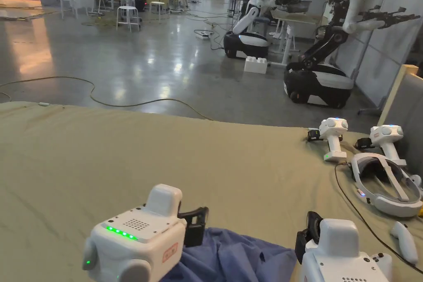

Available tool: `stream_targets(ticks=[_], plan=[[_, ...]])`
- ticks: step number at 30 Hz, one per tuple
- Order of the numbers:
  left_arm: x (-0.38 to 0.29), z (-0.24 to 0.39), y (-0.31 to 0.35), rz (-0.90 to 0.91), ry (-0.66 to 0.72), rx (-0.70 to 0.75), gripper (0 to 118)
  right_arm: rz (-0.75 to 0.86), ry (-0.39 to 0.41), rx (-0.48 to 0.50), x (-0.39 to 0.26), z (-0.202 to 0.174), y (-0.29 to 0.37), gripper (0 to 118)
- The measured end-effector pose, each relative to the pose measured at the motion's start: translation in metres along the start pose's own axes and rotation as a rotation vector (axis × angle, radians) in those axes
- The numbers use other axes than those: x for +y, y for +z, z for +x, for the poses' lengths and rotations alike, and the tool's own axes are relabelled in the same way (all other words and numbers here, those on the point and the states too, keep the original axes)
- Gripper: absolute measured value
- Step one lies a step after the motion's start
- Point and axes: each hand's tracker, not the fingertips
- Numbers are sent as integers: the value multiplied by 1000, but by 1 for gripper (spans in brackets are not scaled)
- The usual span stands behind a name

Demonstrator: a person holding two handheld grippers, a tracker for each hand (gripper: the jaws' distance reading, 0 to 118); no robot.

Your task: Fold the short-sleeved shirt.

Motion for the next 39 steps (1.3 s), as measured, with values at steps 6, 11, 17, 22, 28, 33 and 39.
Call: stream_targets(ticks=[6,11,17,22,28,33,39], plan=[[10,-36,43,145,23,211,35,71,-22,24,21,-29,-6,0],[8,-60,63,191,47,310,5,116,-34,30,31,-46,-11,0],[-2,-85,56,140,79,364,0,134,-42,44,38,-51,-18,0],[-21,-121,7,-120,146,283,0,103,-34,52,31,-47,-27,0],[-63,-154,-53,-450,190,223,0,42,-11,27,14,-30,-38,0],[-97,-164,-64,-626,304,230,57,-15,-2,-10,-1,-13,-46,0],[-126,-155,-68,-752,343,250,61,-84,-14,-38,-19,1,-56,0]])
